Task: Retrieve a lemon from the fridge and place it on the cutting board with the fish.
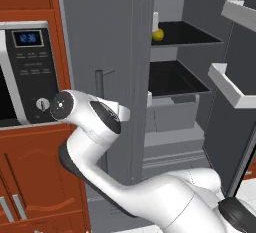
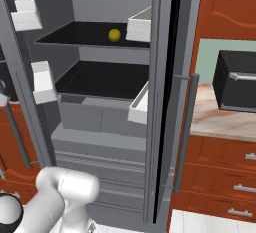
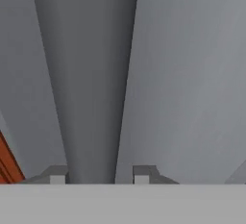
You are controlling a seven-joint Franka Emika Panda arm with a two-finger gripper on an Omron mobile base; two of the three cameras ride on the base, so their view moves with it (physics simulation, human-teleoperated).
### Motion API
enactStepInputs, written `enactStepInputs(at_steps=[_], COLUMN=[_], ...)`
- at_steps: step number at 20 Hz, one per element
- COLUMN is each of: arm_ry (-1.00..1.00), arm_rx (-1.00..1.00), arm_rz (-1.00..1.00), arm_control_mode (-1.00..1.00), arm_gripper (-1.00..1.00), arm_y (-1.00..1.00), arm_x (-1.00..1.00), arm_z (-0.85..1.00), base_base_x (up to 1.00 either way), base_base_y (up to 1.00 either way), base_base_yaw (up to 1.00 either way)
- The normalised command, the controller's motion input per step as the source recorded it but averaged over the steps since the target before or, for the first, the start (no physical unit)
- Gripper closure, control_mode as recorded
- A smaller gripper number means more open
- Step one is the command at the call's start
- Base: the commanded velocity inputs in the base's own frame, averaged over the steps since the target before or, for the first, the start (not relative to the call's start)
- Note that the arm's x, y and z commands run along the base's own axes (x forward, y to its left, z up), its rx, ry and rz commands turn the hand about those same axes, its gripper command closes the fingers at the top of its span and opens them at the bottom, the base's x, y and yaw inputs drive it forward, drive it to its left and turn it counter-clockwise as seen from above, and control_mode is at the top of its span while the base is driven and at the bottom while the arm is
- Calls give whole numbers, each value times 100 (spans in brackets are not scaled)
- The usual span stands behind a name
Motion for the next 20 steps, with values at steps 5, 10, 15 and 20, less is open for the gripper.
enactStepInputs(at_steps=[5,10,15,20], arm_ry=[0,1,0,0], arm_rx=[0,-4,-3,-1], arm_rz=[-4,-10,-12,-8], arm_control_mode=[-100,-100,-100,-100], arm_gripper=[-100,-100,-100,-100], arm_y=[7,17,44,14], arm_x=[0,-6,0,-53], arm_z=[0,6,0,4], base_base_x=[0,0,0,0], base_base_y=[0,0,0,0], base_base_yaw=[0,0,0,0])
